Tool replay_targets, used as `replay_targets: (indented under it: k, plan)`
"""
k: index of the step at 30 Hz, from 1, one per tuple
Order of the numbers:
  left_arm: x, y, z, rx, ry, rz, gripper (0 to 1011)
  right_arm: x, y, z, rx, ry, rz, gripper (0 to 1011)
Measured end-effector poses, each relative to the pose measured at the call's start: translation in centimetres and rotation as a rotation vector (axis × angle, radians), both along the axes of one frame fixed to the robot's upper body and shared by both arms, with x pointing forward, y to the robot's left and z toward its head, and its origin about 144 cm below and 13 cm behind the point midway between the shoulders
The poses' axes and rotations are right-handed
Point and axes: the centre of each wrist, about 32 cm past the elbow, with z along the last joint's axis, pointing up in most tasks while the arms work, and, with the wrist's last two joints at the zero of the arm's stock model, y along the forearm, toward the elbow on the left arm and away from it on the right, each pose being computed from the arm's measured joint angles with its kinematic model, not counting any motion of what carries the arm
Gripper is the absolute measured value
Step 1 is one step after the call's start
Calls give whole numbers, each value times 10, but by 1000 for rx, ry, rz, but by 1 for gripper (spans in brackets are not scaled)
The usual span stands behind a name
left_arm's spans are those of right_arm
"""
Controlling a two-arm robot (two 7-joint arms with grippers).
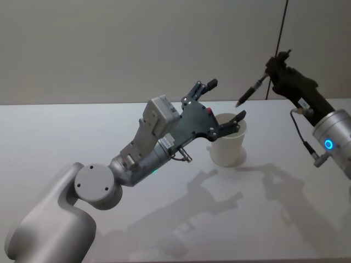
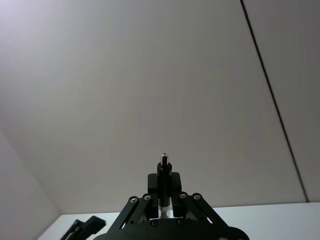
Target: Place the pen into the pen holder.
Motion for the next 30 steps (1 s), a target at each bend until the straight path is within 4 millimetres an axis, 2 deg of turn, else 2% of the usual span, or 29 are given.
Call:
replay_targets:
  k: [12,26,29,30]
  plan:
    - [0,0,0,0,0,0,1004,16,7,-21,-112,-42,-112,132]
    - [0,0,0,0,0,0,1004,33,19,-39,-169,-48,-133,133]
    - [0,0,0,0,0,0,1004,35,21,-42,-177,-46,-132,168]
    - [0,0,0,0,0,0,1004,37,22,-43,-181,-45,-131,220]
